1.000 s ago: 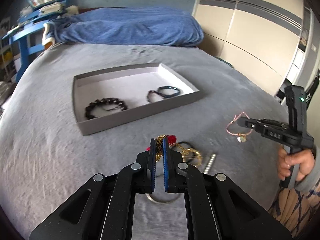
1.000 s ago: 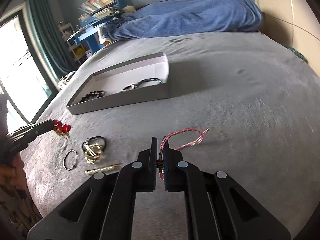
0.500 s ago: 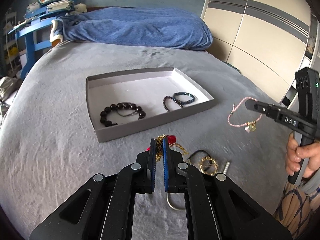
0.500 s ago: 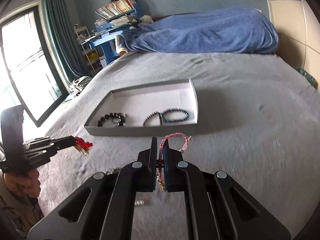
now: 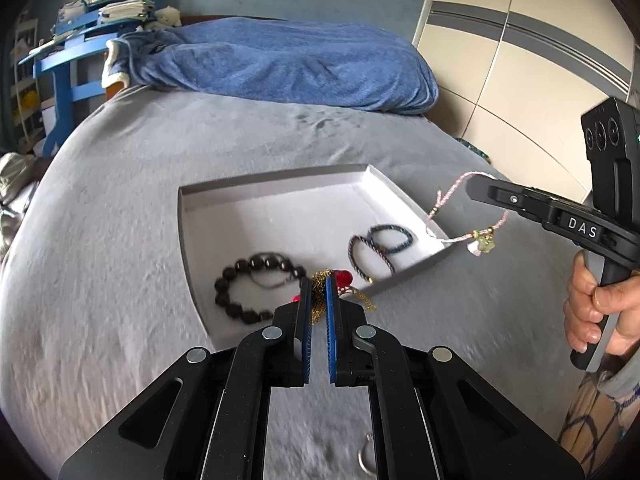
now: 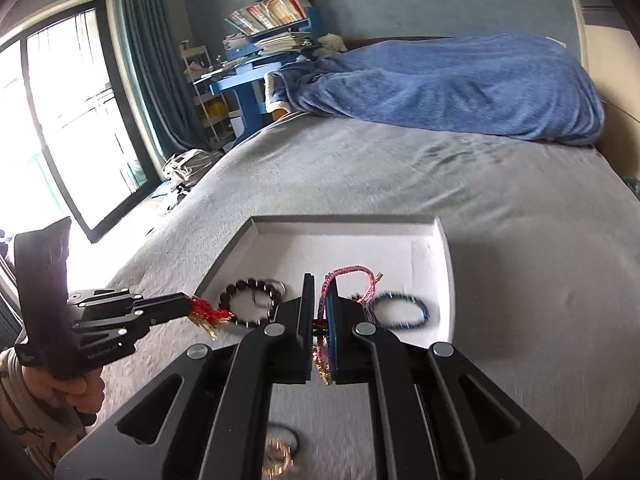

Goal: Organize jewelry
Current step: 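Carry the pink cord pendant into the grey tray and open both tools, then withdraw both open tools from the tray toward the remaining jewelry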

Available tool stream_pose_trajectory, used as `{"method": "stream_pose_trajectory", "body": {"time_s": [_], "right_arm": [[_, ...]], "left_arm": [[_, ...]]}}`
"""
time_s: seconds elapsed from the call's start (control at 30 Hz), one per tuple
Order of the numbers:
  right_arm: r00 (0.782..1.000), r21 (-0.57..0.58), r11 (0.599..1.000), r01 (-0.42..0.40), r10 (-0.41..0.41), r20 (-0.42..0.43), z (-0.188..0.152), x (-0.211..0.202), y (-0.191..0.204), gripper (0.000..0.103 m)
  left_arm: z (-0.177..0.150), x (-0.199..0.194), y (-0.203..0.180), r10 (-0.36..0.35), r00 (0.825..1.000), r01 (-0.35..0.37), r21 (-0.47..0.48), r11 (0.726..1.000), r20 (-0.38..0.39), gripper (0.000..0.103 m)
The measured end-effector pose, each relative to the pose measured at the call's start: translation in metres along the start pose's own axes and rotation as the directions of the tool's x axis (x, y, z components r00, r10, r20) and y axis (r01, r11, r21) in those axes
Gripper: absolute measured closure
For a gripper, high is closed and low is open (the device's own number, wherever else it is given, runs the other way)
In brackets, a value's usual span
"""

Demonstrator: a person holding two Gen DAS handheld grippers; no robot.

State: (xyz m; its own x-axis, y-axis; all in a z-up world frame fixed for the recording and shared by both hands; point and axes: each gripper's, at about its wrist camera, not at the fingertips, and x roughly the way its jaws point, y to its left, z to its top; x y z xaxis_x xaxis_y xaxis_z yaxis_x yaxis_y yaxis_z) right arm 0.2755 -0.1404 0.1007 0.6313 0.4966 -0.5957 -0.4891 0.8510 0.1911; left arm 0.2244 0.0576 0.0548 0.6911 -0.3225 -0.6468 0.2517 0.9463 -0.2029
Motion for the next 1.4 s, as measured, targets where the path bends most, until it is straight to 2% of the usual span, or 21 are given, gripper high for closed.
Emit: {"method": "stream_pose_trajectory", "body": {"time_s": [0.27, 0.43, 0.57, 0.73, 0.97, 1.1, 1.2, 1.27, 1.3, 1.4], "right_arm": [[0.996, -0.009, 0.998, -0.059, 0.058, -0.069, 0.033, 0.053, 0.004, 0.098], [0.984, 0.039, 0.993, -0.112, 0.117, -0.136, 0.043, 0.099, 0.002, 0.098], [0.972, 0.08, 0.989, -0.122, 0.136, -0.191, 0.044, 0.135, -0.004, 0.098], [0.959, 0.104, 0.991, -0.086, 0.11, -0.26, 0.037, 0.169, -0.016, 0.098], [0.948, 0.09, 0.996, 0.013, 0.016, -0.317, 0.019, 0.175, -0.043, 0.098], [0.949, 0.07, 0.997, 0.041, -0.017, -0.315, 0.012, 0.166, -0.051, 0.096], [0.954, 0.06, 0.997, 0.057, -0.037, -0.296, 0.009, 0.158, -0.054, 0.08], [0.963, 0.062, 0.997, 0.056, -0.038, -0.267, 0.006, 0.15, -0.055, 0.075], [0.967, 0.062, 0.997, 0.055, -0.038, -0.253, 0.005, 0.145, -0.054, 0.07], [0.978, 0.03, 0.998, 0.053, -0.046, -0.202, -0.003, 0.129, -0.049, 0.06]], "left_arm": [[0.037, 0.035, 0.013, 0.029, 1.0, -0.028, 0.008, 1.0, -0.011, 0.096], [0.053, 0.069, 0.027, 0.068, 0.996, -0.067, 0.015, 0.998, -0.054, 0.096], [0.059, 0.097, 0.044, 0.093, 0.991, -0.094, -0.006, 0.996, -0.099, 0.096], [0.06, 0.119, 0.059, 0.115, 0.984, -0.117, -0.006, 0.993, -0.139, 0.096], [0.058, 0.131, 0.076, 0.136, 0.973, -0.143, -0.026, 0.989, -0.185, 0.096], [0.053, 0.121, 0.079, 0.137, 0.978, -0.146, -0.044, 0.988, -0.155, 0.077], [0.049, 0.111, 0.077, 0.136, 0.982, -0.143, -0.042, 0.989, -0.132, 0.066], [0.047, 0.105, 0.075, 0.14, 0.983, -0.146, -0.044, 0.988, -0.119, 0.052], [0.045, 0.101, 0.074, 0.142, 0.984, -0.147, -0.048, 0.988, -0.107, 0.04], [0.039, 0.088, 0.07, 0.12, 0.99, -0.125, -0.061, 0.99, -0.077, 0.034]]}}
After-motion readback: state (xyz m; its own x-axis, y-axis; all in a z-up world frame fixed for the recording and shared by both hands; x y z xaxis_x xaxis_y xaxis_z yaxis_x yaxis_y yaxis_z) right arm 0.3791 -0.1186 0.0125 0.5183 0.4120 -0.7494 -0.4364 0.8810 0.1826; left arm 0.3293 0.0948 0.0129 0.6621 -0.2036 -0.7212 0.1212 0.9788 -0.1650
